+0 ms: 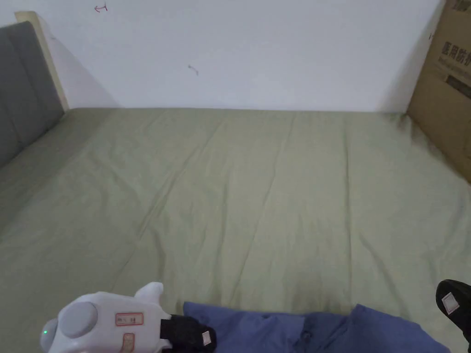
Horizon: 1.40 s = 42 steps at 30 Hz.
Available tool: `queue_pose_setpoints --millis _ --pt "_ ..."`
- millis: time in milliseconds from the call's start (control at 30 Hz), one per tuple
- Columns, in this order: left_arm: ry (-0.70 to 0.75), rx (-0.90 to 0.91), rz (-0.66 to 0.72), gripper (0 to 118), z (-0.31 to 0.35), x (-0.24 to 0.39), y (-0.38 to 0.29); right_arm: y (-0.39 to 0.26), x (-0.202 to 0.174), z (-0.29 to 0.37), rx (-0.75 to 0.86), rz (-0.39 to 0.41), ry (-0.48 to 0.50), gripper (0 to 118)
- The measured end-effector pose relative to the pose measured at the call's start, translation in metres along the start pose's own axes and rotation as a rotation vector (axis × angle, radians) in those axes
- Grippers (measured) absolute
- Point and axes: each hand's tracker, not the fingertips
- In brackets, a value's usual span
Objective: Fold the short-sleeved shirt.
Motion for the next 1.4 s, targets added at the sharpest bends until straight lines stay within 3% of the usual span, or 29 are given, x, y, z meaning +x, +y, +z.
queue_pose_setpoints --millis 100,233,300,400,500,633,667,700,733,767,800,867,1033,1067,1100,1133,1167,1233,1400 --pt "0.15 0.038 -0.135 17 0.047 0.013 0.003 0.002 0.002 0.007 0.016 -0.02 0.01 0" --pt "0.492 0.097 -0.311 17 0.083 0.05 0.005 -0.001 0.012 0.014 0.029 -0.038 0.017 0" --pt "0.364 0.083 -0.237 17 0.084 0.064 0.005 -0.003 0.017 0.018 0.036 -0.046 0.018 0" --pt "0.335 0.065 -0.231 17 0.058 0.102 0.004 -0.005 0.026 0.024 0.041 -0.071 0.014 0" --pt "0.219 -0.024 -0.252 17 0.005 0.146 0.002 -0.006 0.037 0.031 0.045 -0.106 0.006 0" --pt "0.006 -0.077 -0.117 18 -0.068 0.178 0.003 -0.008 0.048 0.037 0.047 -0.13 -0.012 0" --pt "-0.054 -0.098 -0.078 22 -0.084 0.184 0.004 -0.009 0.051 0.038 0.046 -0.133 -0.019 0" --pt "-0.069 -0.102 -0.092 39 -0.095 0.185 0.008 -0.01 0.053 0.038 0.045 -0.135 -0.026 0" --pt "-0.12 -0.142 -0.055 68 -0.104 0.187 0.008 -0.01 0.055 0.039 0.042 -0.137 -0.031 0" --pt "-0.149 -0.172 -0.032 108 -0.11 0.189 0.006 -0.012 0.058 0.038 0.037 -0.143 -0.035 0" --pt "-0.153 -0.169 -0.035 118 -0.11 0.192 0.003 -0.013 0.06 0.038 0.034 -0.149 -0.037 0" --pt "-0.138 -0.073 -0.078 112 -0.093 0.195 0.007 -0.015 0.064 0.038 0.031 -0.161 -0.037 0" --pt "0.083 0.026 -0.207 111 -0.043 0.185 0.004 -0.019 0.067 0.036 0.023 -0.173 -0.037 0" --pt "0.108 0.046 -0.251 97 -0.04 0.184 0.002 -0.019 0.067 0.035 0.019 -0.17 -0.037 0" --pt "0.12 0.057 -0.298 70 -0.039 0.183 -0.001 -0.02 0.067 0.034 0.017 -0.168 -0.036 0" --pt "0.141 0.067 -0.344 30 -0.041 0.185 -0.004 -0.02 0.068 0.034 0.015 -0.168 -0.033 0" --pt "0.176 0.068 -0.395 1 -0.047 0.19 -0.007 -0.02 0.067 0.034 0.015 -0.168 -0.031 0" --pt "0.232 0.052 -0.488 1 -0.064 0.203 -0.016 -0.021 0.067 0.034 0.015 -0.166 -0.031 0" --pt "0.186 -0.043 -0.619 1 -0.118 0.232 -0.04 -0.02 0.07 0.035 0.014 -0.168 -0.036 0"
